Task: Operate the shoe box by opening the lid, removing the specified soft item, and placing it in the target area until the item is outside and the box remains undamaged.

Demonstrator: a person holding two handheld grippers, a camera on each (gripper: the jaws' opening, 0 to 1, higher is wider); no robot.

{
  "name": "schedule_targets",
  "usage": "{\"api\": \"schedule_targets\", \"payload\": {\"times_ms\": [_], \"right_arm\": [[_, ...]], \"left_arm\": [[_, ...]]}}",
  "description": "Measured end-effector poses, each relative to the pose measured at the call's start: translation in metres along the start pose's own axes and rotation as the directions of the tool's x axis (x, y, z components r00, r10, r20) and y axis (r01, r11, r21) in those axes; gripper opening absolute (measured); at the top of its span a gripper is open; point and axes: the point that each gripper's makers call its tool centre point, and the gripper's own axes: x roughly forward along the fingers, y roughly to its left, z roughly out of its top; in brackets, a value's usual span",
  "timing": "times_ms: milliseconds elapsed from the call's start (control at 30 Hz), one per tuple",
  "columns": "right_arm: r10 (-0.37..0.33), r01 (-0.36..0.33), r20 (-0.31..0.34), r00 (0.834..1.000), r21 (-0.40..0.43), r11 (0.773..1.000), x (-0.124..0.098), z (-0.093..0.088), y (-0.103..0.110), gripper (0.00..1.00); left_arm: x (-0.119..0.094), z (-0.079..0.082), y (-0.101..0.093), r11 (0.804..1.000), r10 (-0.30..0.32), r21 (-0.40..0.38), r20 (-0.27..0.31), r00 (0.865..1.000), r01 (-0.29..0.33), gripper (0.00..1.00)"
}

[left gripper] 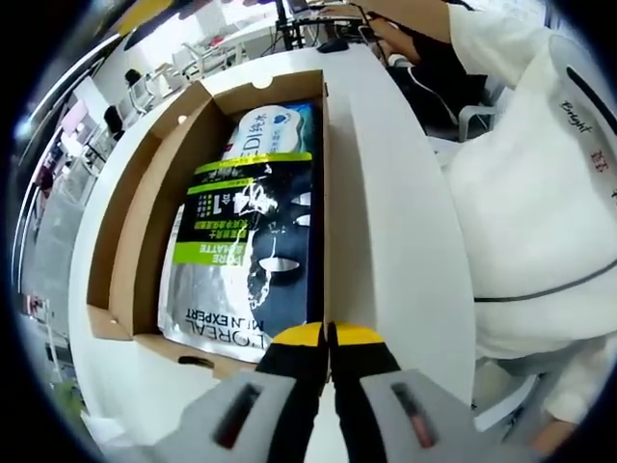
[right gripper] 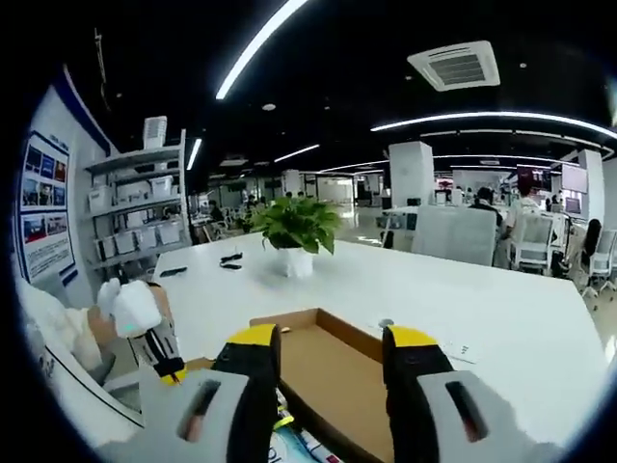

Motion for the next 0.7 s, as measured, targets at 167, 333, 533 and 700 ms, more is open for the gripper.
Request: {"api": "schedule_targets", "payload": {"times_ms": [167,333,533,700], "right_arm": [[0.018,-0.019,-0.005,1.000,-0.026,0.999,-0.006,-0.001,0.015,0.40],[0.048,-0.048,-0.001,0.999,-0.020,0.999,-0.013,-0.001,0.027,0.43],[0.050,-0.052,-0.066,0.997,-0.037,0.998,-0.010,-0.029,0.029,0.44],[0.052,-0.057,-0.062,0.997,-0.071,0.996,-0.019,-0.032,0.033,0.26]], "left_arm": [[0.000,0.001,0.000,1.000,0.014,-0.005,0.012,1.000,-0.014,0.02],[-0.001,0.001,0.002,0.998,0.016,-0.053,0.041,0.999,-0.014,0.02],[0.001,0.002,0.002,0.995,0.005,-0.098,0.025,1.000,-0.002,0.02],[0.002,0.001,0.002,0.997,0.031,-0.068,0.024,0.999,-0.029,0.03]]}}
